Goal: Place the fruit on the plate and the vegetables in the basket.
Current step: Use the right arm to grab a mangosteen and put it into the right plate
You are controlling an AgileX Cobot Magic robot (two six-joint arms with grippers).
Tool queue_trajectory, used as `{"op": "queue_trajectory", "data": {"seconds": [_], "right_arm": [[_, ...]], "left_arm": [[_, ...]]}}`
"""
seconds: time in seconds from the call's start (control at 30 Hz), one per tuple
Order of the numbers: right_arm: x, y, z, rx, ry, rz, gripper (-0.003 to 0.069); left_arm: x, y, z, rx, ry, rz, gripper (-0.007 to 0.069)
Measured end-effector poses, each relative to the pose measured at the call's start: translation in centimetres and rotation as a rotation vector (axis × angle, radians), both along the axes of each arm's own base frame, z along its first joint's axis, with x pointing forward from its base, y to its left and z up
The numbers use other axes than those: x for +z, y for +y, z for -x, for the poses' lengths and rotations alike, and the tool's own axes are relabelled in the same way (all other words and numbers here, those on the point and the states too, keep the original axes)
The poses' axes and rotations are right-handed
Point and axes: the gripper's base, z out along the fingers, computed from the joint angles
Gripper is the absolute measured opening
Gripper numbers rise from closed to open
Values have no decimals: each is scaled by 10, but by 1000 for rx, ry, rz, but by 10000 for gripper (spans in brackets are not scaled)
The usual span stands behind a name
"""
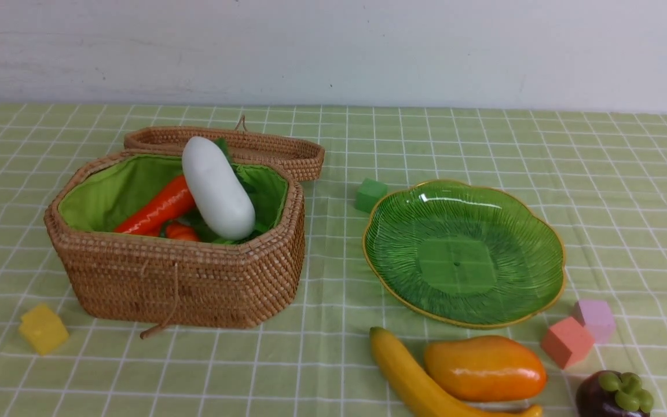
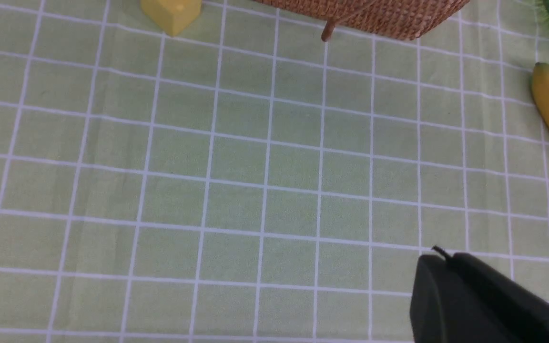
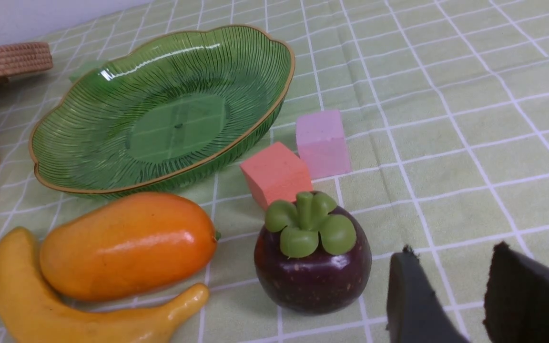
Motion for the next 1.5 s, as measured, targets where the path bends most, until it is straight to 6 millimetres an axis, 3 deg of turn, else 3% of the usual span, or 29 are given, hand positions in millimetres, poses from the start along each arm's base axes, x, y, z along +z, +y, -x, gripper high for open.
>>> {"op": "queue_trajectory", "data": {"seconds": [0.87, 1.1, 1.27, 1.37, 1.5], "right_arm": [[0, 0, 0, 0, 0, 0, 240], [0, 0, 0, 0, 0, 0, 240], [0, 0, 0, 0, 0, 0, 240], [0, 0, 0, 0, 0, 0, 240], [0, 0, 0, 0, 0, 0, 240]], "left_arm": [[1, 1, 5, -6, -21, 7, -9], [-2, 20, 29, 18, -325, -91, -5], [-34, 25, 37, 110, -601, -177, -2], [-80, 23, 27, 170, -720, -216, 1], [-138, 21, 6, 155, -666, -224, 6]]}}
